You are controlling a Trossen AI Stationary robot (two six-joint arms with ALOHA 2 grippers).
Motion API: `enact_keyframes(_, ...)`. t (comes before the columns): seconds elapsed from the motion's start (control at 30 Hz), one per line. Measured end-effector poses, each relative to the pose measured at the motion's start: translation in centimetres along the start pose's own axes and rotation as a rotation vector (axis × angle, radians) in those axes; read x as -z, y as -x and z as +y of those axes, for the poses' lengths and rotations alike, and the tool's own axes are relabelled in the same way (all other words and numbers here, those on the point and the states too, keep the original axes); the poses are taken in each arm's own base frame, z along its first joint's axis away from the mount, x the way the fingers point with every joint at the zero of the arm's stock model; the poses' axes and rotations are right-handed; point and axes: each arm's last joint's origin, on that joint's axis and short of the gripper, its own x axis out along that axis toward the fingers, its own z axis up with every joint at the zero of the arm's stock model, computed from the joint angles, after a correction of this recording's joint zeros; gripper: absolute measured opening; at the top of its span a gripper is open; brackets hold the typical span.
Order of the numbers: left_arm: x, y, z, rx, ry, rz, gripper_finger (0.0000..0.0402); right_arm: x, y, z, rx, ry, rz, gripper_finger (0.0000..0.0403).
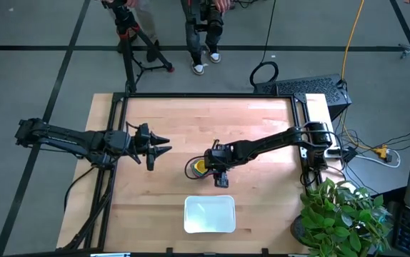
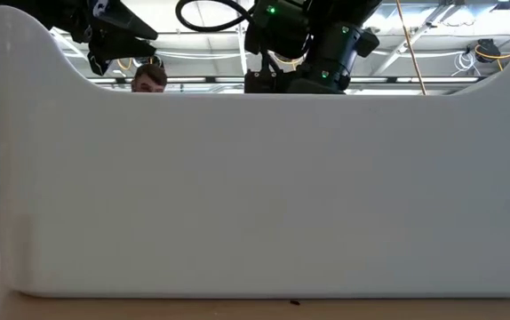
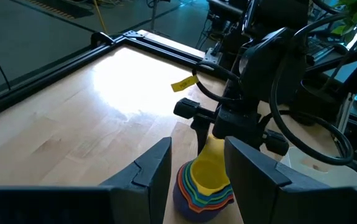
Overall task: Nest measuring cups in basket
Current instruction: Put the stacked measuring cups into the white bin
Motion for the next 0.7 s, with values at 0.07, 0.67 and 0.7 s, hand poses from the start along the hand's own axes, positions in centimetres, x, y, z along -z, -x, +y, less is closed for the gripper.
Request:
enact_keyframes(0.07,0.00,0.00,0.00,0.000,0.000,0.000,0.0149,0.00,0.00,0.00,0.000,0.000,0.000,0.0199)
enact_keyframes(0.67,0.00,0.00,0.00,0.000,0.003,-0.001,0.0149,0.01,0.01,0.00,0.000,0.016,0.001,0.0138)
enact_keyframes(0.7,0.00,0.00,0.00,0.000,0.003,-0.001,0.0149,0.01,0.01,0.00,0.000,0.016,0.001,0.0137)
